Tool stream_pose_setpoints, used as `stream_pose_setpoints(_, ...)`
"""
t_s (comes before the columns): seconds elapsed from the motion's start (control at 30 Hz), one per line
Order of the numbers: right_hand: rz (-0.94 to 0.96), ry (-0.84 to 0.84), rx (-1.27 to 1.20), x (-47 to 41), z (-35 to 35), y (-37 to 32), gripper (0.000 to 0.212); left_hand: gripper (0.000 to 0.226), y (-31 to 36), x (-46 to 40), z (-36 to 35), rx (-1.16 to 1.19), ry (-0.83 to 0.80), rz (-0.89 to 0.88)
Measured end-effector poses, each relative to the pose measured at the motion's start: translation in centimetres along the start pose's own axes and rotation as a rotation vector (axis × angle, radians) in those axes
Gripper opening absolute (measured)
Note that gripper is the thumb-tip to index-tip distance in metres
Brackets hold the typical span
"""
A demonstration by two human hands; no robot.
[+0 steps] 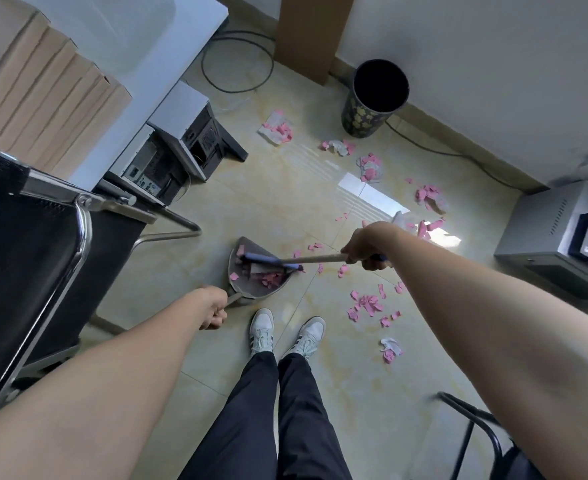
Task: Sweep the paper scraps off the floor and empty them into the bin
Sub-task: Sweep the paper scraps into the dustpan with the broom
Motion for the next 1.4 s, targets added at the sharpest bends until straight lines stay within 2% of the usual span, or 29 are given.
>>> stream_pose_setpoints(0.33, -0.065, -0.042, -0.225, 1.5, -1.7, 5.3, 0.046, 0.020, -1.7, -1.6, 0.8, -0.071, -0.029, -0.009)
stream_pose_setpoints(0.47, -0.066, 0.002, -0.367, 1.5, -2.7, 6.6, 0.048, 0.021, -1.5, -1.4, 1.1, -0.108, -0.021, -0.048)
stream_pose_setpoints(0.8, -0.158, 0.109, -0.679, 1.1, -7.8, 9.1, 0.040, 0.027, 0.3, -0.2, 2.2, -0.330, 0.036, -0.100)
stream_pose_setpoints(1.03, -0.295, 0.151, -0.909, 2.9, -10.4, 12.2, 0.031, 0.028, 1.6, 0.3, 1.5, -0.474, 0.040, -0.137)
stream_pose_setpoints(1.2, -0.485, 0.048, -1.144, 2.9, -14.2, 12.5, 0.019, 0.029, 2.3, -0.6, 0.5, -0.498, 0.040, -0.176)
stream_pose_setpoints(1.4, -0.463, -0.104, -1.223, 2.7, -17.2, 11.8, 0.017, 0.023, 3.3, -0.6, -0.9, -0.556, 0.059, -0.197)
Point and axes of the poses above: each hand's wrist, its own x-axis away from the middle knuckle, its own z-axis out of the back of the hand, y = z × x, the point moved 7 cm from there along -x, towards the middle knuckle, and after that the axes turned 9 degrees about y, right-handed, at the moved point
